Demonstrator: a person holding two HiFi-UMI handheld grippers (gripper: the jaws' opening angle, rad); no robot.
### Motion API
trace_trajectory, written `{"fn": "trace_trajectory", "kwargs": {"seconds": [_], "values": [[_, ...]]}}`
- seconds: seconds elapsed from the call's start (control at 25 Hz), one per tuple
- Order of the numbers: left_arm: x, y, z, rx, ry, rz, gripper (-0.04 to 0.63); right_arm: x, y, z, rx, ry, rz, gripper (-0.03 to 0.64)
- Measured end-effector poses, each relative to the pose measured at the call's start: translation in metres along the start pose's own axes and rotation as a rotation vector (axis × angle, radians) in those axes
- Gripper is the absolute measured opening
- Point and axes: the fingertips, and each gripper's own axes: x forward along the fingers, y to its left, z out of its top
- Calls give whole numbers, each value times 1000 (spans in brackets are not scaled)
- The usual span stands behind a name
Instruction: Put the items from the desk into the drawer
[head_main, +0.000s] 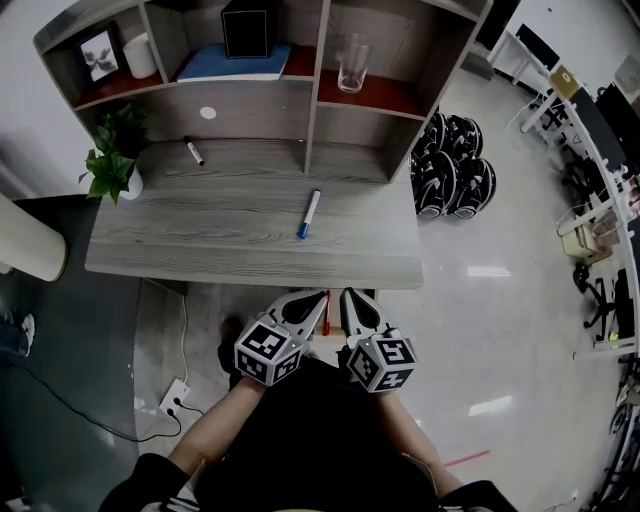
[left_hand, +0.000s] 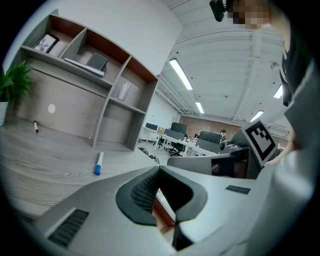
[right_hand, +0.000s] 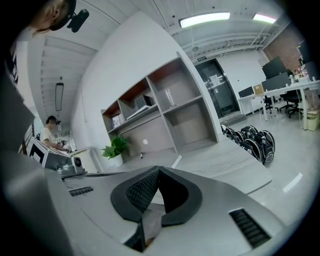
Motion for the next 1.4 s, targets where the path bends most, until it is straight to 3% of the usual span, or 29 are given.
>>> {"fn": "trace_trajectory", "kwargs": {"seconds": [0.64,1.0,1.4], "values": [[-19,22,-13,-50,19,72,-5,9,6,-28,78,68,-49,-9],[-15,61,0,-10,99,-20,-5,47,5,-26,212,38,-174,-9],[-5,123,26,27,217,-142,-5,104,8,-13,274,14,-354,-8]]}}
